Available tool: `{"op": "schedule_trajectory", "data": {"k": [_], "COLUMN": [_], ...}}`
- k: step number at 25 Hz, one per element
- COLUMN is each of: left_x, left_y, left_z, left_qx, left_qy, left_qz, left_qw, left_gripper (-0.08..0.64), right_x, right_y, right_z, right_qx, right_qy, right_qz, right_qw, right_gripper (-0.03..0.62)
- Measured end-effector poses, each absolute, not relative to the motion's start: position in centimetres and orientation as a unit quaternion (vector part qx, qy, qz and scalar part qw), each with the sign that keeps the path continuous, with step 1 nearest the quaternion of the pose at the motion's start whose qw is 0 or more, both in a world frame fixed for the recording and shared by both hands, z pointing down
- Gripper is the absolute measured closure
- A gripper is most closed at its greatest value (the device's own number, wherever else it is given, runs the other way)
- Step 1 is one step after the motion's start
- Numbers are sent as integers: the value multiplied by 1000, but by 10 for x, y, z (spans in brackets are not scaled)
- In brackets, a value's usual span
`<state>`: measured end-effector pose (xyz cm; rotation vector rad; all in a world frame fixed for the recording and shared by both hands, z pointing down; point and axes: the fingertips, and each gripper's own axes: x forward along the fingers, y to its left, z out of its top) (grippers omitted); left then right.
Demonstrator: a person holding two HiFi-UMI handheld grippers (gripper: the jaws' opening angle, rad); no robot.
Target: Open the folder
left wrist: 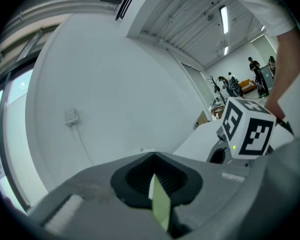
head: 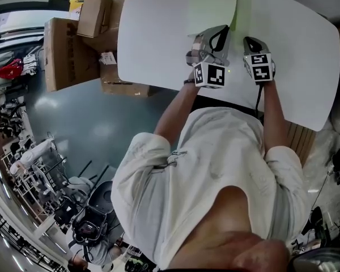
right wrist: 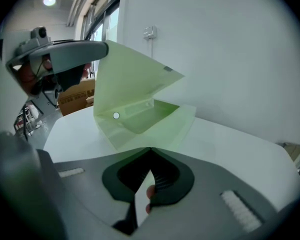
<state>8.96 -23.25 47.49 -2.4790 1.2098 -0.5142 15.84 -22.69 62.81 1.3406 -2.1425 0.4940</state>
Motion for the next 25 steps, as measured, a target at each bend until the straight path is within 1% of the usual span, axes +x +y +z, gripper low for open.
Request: {"op": "schedule_trajectory", "data": {"k": [5,10,14,18,22,25], "left_x": [74,73,47,37,27,19], "left_y": [-234,-224,-242,-246,-247,-250], "left_z": [455,434,444,440,443,440], "left_qx": [-869,-867,-870,-873,-874,-874], "left_qy": [438,448,449,448,444,450], "left_qz": [-164,-144,-132,-121,-125,-114], "left_qw": [164,161,155,148,154,145], "left_gripper": [557,557,557,557,557,557], "right_x": [160,175,160,158,157,156], "right_y": [-224,-210,-229,-233,-233,-232], "right_z": [623,611,631,627,627,627], "right_qx": [535,572,610,639,652,660], "right_qy": [-772,-742,-710,-677,-664,-655], "right_qz": [187,202,202,206,217,207], "right_qw": [286,285,289,302,296,304], "right_gripper": [591,592,591,592,591,591]}}
